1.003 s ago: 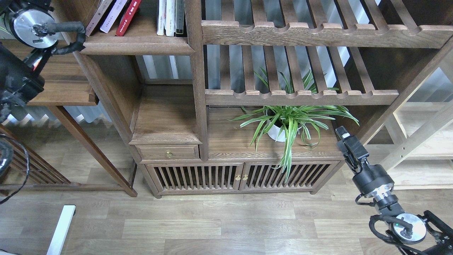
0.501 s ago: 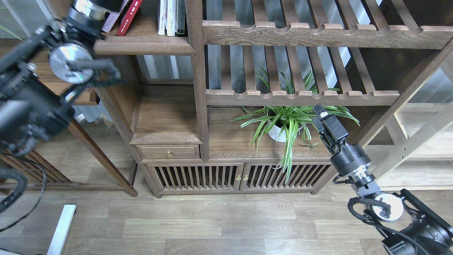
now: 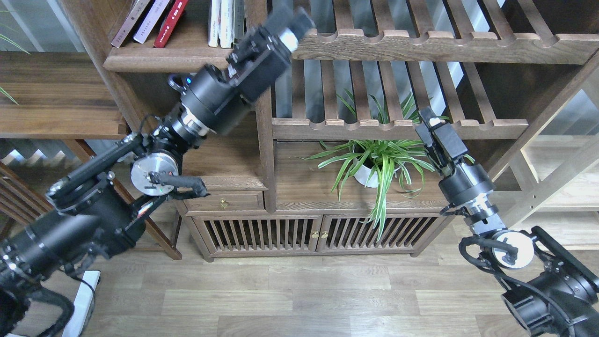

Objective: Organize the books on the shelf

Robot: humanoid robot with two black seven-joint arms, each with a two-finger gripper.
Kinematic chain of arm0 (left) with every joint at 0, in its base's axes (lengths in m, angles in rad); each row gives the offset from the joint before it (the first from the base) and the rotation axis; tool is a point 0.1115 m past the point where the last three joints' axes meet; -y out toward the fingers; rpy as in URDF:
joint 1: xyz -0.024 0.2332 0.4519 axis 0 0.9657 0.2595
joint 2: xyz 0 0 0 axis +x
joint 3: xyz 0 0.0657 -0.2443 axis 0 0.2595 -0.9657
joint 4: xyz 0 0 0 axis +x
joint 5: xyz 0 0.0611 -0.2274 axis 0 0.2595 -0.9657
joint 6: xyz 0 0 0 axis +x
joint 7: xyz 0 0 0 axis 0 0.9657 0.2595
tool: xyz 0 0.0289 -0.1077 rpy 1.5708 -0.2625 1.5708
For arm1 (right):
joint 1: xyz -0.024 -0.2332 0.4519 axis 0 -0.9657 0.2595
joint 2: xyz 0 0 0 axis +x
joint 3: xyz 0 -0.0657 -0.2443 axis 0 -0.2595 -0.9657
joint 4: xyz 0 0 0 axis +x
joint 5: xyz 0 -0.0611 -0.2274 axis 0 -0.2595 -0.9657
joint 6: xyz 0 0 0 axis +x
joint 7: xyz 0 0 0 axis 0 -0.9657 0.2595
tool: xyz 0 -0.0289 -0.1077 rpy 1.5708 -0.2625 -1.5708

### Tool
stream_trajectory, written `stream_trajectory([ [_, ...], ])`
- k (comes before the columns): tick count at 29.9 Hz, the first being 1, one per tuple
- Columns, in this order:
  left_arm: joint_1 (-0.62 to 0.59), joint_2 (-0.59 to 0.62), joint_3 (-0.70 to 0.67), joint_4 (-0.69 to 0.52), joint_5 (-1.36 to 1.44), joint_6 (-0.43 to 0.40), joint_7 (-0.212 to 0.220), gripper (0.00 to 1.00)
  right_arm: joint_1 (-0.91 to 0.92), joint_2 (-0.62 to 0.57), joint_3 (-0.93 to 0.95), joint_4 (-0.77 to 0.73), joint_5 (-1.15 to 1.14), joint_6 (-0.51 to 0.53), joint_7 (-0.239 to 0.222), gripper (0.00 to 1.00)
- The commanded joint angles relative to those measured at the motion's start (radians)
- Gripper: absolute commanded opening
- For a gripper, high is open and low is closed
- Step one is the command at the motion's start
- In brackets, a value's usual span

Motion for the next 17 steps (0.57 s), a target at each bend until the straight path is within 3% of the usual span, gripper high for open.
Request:
stream_trajectory([
  [1,0.008,-0.015,0.001,0.005,0.001,0.000,0.071,0.99,0.029,0.008,0.001,0.002,0.000,0.000,0.001,0.86],
  [5,0.010,-0.031,0.002,0.010,0.001,0.000,0.088,0.99,0.032,0.015,-0.001,0.003,0.000,0.000,0.001,0.86],
  [17,0.011,-0.035,0.016,0.007,0.000,0.000,0.086,0.99,0.029,0.027,-0.002,0.025,0.000,0.000,0.001,0.86],
])
